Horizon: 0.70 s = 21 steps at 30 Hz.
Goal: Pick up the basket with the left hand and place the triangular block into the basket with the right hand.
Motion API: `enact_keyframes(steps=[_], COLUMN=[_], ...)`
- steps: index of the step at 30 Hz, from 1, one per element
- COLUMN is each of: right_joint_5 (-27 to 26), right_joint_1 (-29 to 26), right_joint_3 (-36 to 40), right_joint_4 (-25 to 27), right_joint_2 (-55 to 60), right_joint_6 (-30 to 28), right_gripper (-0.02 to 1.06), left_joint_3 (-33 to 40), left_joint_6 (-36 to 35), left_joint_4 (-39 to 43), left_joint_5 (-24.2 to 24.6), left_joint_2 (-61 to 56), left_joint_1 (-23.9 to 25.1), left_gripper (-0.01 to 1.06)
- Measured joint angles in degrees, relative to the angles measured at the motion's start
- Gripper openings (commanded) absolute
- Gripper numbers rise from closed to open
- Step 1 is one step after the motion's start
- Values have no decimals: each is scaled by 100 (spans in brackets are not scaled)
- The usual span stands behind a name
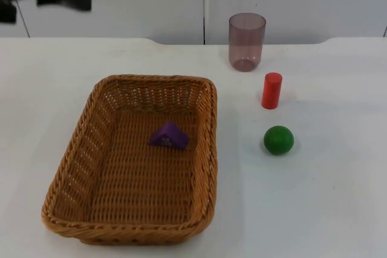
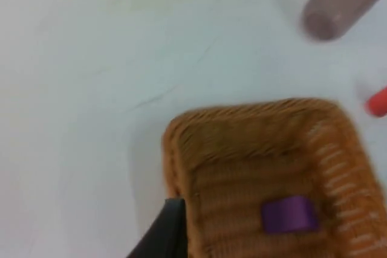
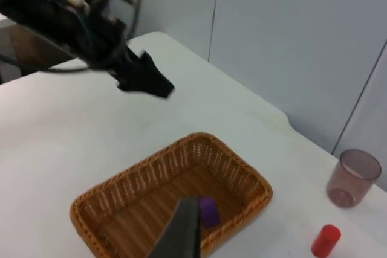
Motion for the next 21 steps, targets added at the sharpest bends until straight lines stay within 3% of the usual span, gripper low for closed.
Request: enact_keyframes(steps=[6,12,18,21], right_joint_5=[0,0,-12,1], right_joint_1=[0,0,0,0], right_joint_3=[673,1312,2040,2392], right_joint_4=[-12,-26,-26,-26], right_joint_2=[-535,-1108,-1901,-2365], right_joint_6=[82,236,493,580], right_gripper=[84,84,84,84], left_joint_3=[298,691,1026,1114], left_joint_6=[-105,-179,-911,-1647], left_joint_4=[261,376,1091,1836], left_joint_5=[543,765,981,1285], left_joint_2=[-1273,-2390,-3806,-4561], left_joint_1=[0,0,0,0], left_gripper=[105,105,105,105])
